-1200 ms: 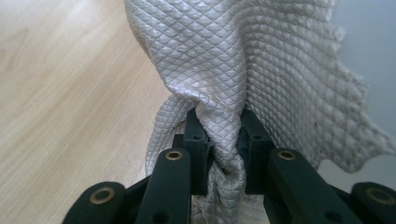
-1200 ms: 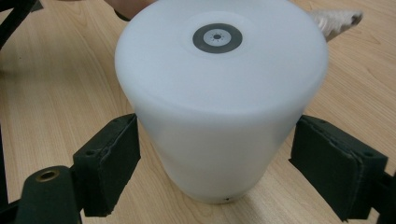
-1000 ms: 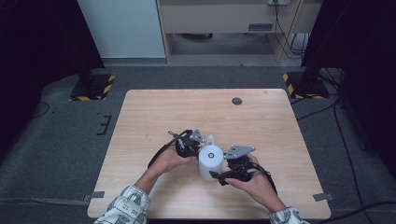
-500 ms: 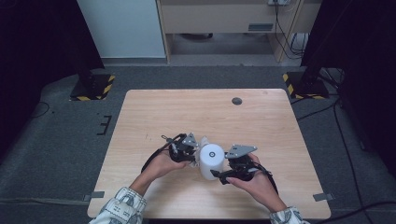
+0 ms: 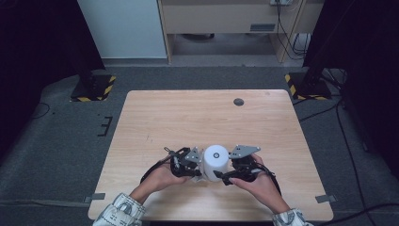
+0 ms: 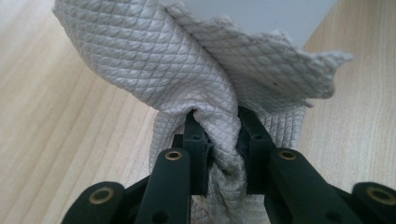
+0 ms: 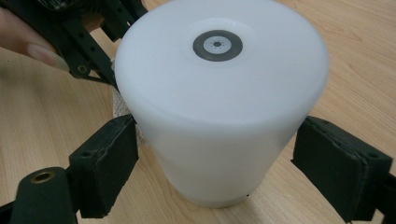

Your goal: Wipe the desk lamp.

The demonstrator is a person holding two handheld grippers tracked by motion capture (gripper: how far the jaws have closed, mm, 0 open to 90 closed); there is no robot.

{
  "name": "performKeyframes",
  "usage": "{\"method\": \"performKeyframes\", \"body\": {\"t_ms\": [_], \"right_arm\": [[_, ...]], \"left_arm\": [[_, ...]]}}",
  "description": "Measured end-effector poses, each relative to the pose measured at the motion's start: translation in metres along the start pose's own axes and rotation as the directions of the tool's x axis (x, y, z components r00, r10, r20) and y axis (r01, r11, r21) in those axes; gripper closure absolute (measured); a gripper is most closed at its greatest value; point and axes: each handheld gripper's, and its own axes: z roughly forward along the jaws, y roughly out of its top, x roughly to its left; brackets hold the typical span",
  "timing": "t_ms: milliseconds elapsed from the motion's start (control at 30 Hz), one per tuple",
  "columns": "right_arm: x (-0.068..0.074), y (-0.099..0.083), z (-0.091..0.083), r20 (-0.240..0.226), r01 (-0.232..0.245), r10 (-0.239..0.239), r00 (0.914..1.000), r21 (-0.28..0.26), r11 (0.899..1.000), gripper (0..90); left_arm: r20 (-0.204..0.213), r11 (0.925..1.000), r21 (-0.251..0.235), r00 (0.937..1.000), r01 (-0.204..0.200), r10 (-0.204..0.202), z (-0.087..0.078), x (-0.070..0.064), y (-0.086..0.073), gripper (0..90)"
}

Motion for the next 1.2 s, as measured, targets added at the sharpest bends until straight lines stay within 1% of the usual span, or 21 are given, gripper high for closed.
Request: {"method": "performKeyframes", "body": {"t_ms": [100,167,233,333,400,467,600,633,767,800,867,933,967,1000,1100,1200], "right_arm": [[0.000,0.000,0.001,0.004,-0.003,0.003,1.0000,0.003,1.000,14.0],[0.000,0.000,0.002,0.011,-0.003,0.003,0.9999,0.010,1.000,13.3],[-0.001,-0.001,0.002,0.011,-0.004,0.004,0.9999,0.011,1.000,12.9],[-0.001,-0.001,0.001,0.011,-0.004,0.004,0.9999,0.009,1.000,13.1],[-0.001,-0.001,0.000,0.010,-0.002,0.002,0.9999,0.009,1.000,13.2],[-0.001,0.000,0.001,0.010,-0.004,0.004,0.9999,0.008,1.000,13.3],[-0.001,0.000,0.001,0.010,-0.002,0.002,0.9999,0.004,1.000,14.6],[-0.001,0.000,0.001,0.011,-0.001,0.001,0.9999,0.004,1.000,15.1],[0.000,-0.001,0.002,0.012,-0.001,0.001,0.9999,0.003,1.000,16.1],[0.000,-0.001,0.002,0.012,0.000,0.000,0.9999,0.003,1.000,16.1],[0.000,-0.001,0.001,0.010,0.000,0.000,1.0000,0.003,1.000,16.3],[0.000,-0.001,0.000,0.005,-0.002,0.002,1.0000,0.003,1.000,16.6],[-0.001,-0.001,0.000,0.005,0.000,0.000,1.0000,-0.001,1.000,16.8],[-0.001,-0.001,-0.001,0.004,0.000,0.000,1.0000,0.000,1.000,16.8],[-0.002,-0.003,-0.002,0.012,0.002,-0.002,0.9999,0.004,1.000,16.6],[-0.004,-0.006,-0.005,0.021,0.005,-0.005,0.9998,0.015,1.000,16.6]], "left_arm": [[0.002,1.0000,-0.003,1.0000,-0.005,0.005,-0.002,-0.004,0.002,75.7],[0.015,0.9999,-0.007,0.9998,-0.014,0.014,-0.003,-0.011,0.004,75.7],[0.040,0.9992,-0.020,0.9985,-0.036,0.037,-0.003,-0.019,0.007,75.7],[0.057,0.9978,-0.033,0.9965,-0.058,0.060,-0.005,-0.031,0.011,75.6],[0.073,0.9970,-0.043,0.9950,-0.065,0.068,-0.003,-0.036,0.013,75.6],[0.081,0.9965,-0.043,0.9940,-0.071,0.074,0.000,-0.040,0.015,75.6],[0.078,0.9956,-0.041,0.9931,-0.084,0.087,0.009,-0.046,0.018,75.4],[0.077,0.9958,-0.049,0.9937,-0.077,0.081,0.012,-0.047,0.018,75.4],[0.076,0.9942,-0.040,0.9918,-0.100,0.103,0.016,-0.052,0.020,75.0],[0.076,0.9934,-0.037,0.9910,-0.108,0.111,0.015,-0.053,0.020,74.9],[0.074,0.9935,-0.033,0.9911,-0.109,0.111,0.014,-0.051,0.018,74.9],[0.071,0.9949,-0.025,0.9925,-0.098,0.099,0.011,-0.047,0.014,74.8],[0.078,0.9953,-0.027,0.9924,-0.093,0.095,0.010,-0.044,0.011,74.7],[0.071,0.9969,-0.014,0.9944,-0.077,0.078,0.007,-0.041,0.007,74.6],[0.053,0.9985,-0.002,0.9970,-0.056,0.056,0.000,-0.032,-0.003,74.3],[0.018,0.9999,-0.013,0.9998,-0.009,0.009,-0.013,-0.020,-0.016,74.3]]}}
